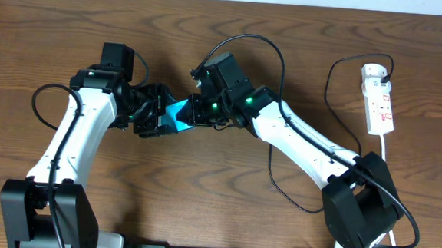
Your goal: Plug charger to phone and switch on socket
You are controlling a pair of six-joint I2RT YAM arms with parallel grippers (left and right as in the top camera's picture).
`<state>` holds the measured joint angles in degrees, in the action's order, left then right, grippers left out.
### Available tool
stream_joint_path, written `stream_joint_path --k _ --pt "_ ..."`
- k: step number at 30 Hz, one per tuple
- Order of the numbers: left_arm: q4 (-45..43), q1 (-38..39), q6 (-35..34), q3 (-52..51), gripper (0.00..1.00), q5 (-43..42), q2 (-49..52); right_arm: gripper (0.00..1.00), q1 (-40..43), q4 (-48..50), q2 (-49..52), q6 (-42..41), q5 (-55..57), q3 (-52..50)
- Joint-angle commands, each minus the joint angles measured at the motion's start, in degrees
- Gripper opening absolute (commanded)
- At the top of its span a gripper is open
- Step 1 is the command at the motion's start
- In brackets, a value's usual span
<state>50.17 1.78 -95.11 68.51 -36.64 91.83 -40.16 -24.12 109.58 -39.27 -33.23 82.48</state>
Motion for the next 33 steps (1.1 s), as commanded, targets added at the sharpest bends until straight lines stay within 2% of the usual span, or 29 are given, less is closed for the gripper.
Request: stream_joint_path --k 1,5,6,8,9,13,14,25,28,33 --pt "0.3 0.1 0.9 0.6 0.07 -0.2 -0.1 0.01 -0.4 0.1 -0.2 0.5 0.3 1.0" --pt "-0.2 0.1 3.0 0.6 0.08 0.6 -0.1 0.01 -0.4 0.1 -0.2 0.5 0.3 1.0" --pt "-0.2 0.1 3.0 0.6 0.13 0.8 -0.1 0.01 -0.3 0.1 -0.2 0.5 0.4 1.0" --pt "-0.4 0.1 3.0 0.6 0.30 1.2 -0.1 0.01 -0.2 0.1 -0.2 0.5 0.6 1.0" --pt "-0.7 0.1 3.0 0.6 0.43 1.2 -0.1 0.01 -0.1 0.1 -0.2 0.5 0.8 1.0" --pt "-3.8 0.1 5.6 0.6 0.83 1.3 -0.1 0.01 0.4 -0.1 -0.2 0.5 1.3 1.0" --pt "-4.3 0.1 5.6 0.6 0.88 1.3 -0.1 0.01 0.5 -0.1 -0.2 0.5 1.3 1.0" --pt "-11.2 -0.2 6.0 0.6 0.90 1.3 -0.1 0.01 2.4 -1.4 -0.2 0.5 1.2 1.0" --pt "-14.5 -0.8 8.9 0.6 0.91 1.2 -0.1 0.01 3.5 -1.7 -0.2 0.5 1.2 1.0" --pt "-19.2 -2.5 15.1 0.6 0.91 -4.0 -0.1 0.01 7.3 -1.6 -0.2 -2.1 1.2 1.0"
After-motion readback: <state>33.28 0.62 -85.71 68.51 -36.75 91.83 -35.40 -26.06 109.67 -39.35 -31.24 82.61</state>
